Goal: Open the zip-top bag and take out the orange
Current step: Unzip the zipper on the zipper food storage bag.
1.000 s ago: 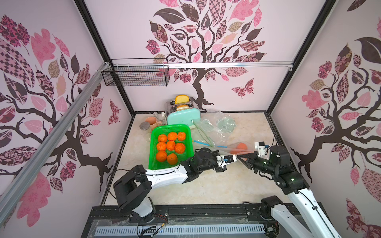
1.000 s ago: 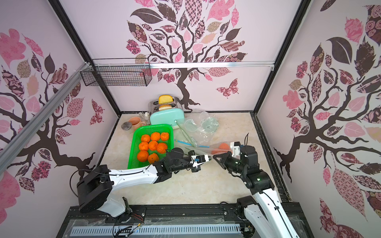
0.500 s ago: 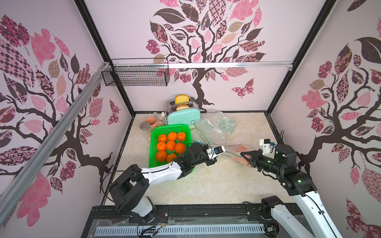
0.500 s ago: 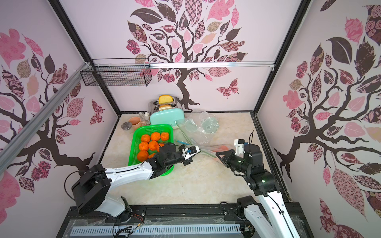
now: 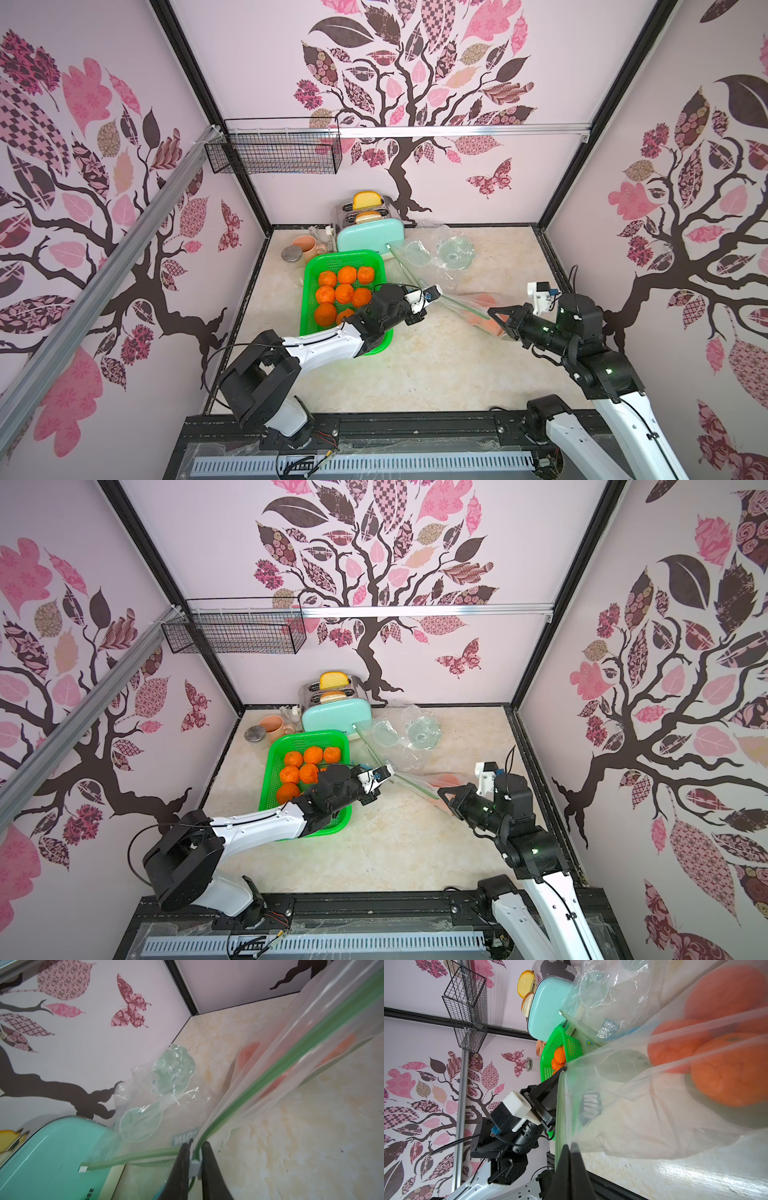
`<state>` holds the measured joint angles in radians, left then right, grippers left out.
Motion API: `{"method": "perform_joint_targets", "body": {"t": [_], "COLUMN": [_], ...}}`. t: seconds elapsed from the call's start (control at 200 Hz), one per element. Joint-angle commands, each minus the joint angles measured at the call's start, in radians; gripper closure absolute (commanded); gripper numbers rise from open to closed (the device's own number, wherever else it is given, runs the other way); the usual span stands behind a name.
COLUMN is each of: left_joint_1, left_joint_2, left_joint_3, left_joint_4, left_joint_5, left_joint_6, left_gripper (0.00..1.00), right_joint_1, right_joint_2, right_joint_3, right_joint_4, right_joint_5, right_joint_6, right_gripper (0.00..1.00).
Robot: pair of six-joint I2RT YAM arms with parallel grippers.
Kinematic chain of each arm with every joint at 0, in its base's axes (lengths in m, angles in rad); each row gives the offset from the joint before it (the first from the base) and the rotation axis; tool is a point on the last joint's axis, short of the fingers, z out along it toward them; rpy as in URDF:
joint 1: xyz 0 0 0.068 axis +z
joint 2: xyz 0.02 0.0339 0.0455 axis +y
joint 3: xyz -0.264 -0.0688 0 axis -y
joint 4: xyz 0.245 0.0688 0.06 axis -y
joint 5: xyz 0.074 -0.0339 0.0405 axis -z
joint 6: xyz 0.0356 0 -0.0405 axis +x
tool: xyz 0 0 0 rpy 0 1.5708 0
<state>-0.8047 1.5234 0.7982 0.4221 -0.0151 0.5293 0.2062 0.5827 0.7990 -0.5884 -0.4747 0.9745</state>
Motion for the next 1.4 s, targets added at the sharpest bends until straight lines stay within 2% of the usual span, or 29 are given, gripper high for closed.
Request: {"method": "perform_joint_targets", "body": {"t": [0.0,0.215,0.395,0.53,0.65,0.765,0.81,0.825,0.87,0.895,0.95,0.995,1.085,1.19,1.29,1.345,1.395], "left_joint_1": [0.068,0.094,0.094,0.094,0.094,0.091,0.092,0.092,0.089,0.087,0.085,0.082,0.053,-0.021,-0.027,-0.027,-0.025], "left_joint_2": [0.028,0.054,0.033,-0.012,-0.1,-0.234,-0.295,-0.316,-0.375,-0.407,-0.466,-0.503,-0.541,-0.537,-0.533,-0.553,-0.584], "left_joint_3": [-0.027,-0.022,-0.027,-0.036,-0.008,0.027,0.006,-0.008,-0.053,-0.08,-0.119,-0.133,-0.123,-0.13,-0.127,-0.14,-0.152], "left_joint_4": [-0.097,-0.098,-0.098,-0.097,-0.167,-0.34,-0.359,-0.358,-0.344,-0.336,-0.336,-0.383,-0.526,-0.58,-0.645,-0.673,-0.701], "left_joint_5": [-0.192,-0.215,-0.159,-0.125,-0.132,-0.1,-0.029,0.006,0.111,0.142,0.218,0.261,0.228,0.204,0.2,0.121,0.032], "left_joint_6": [0.021,0.021,-0.003,-0.052,-0.192,-0.453,-0.548,-0.566,-0.611,-0.654,-0.737,-0.755,-0.824,-0.832,-0.876,-0.92,-0.947], "left_gripper": [0.86,0.83,0.82,0.74,0.64,0.54,0.51,0.5,0.5,0.47,0.42,0.42,0.45,0.46,0.46,0.47,0.47], "right_joint_1": [-0.011,-0.009,-0.007,-0.007,-0.007,-0.007,-0.007,-0.007,-0.007,-0.007,-0.007,-0.007,-0.007,-0.007,0.007,0.056,0.163], "right_joint_2": [-0.034,-0.038,-0.046,-0.047,-0.053,-0.06,-0.06,-0.061,-0.06,-0.06,-0.059,-0.055,-0.031,-0.003,0.059,0.111,0.15], "right_joint_3": [0.062,0.063,0.024,-0.004,-0.044,-0.084,-0.104,-0.112,-0.136,-0.151,-0.171,-0.171,-0.103,0.004,0.034,0.028,0.022], "right_joint_4": [-0.011,-0.016,0.02,0.038,0.067,0.09,0.097,0.1,0.107,0.103,0.069,0.022,-0.115,-0.219,-0.228,-0.213,-0.195], "right_joint_5": [0.018,0.021,-0.005,-0.009,-0.028,-0.041,-0.056,-0.065,-0.095,-0.104,-0.11,-0.099,-0.045,0.056,0.011,0.005,0.096], "right_joint_6": [-0.019,-0.022,0.0,0.001,0.015,0.025,0.023,0.022,0.011,0.002,-0.034,-0.085,-0.234,-0.373,-0.424,-0.423,-0.405], "right_gripper": [1.0,1.0,1.0,1.0,1.0,1.0,1.0,0.96,0.73,0.64,0.52,0.49,0.49,0.52,0.55,0.56,0.56]}}
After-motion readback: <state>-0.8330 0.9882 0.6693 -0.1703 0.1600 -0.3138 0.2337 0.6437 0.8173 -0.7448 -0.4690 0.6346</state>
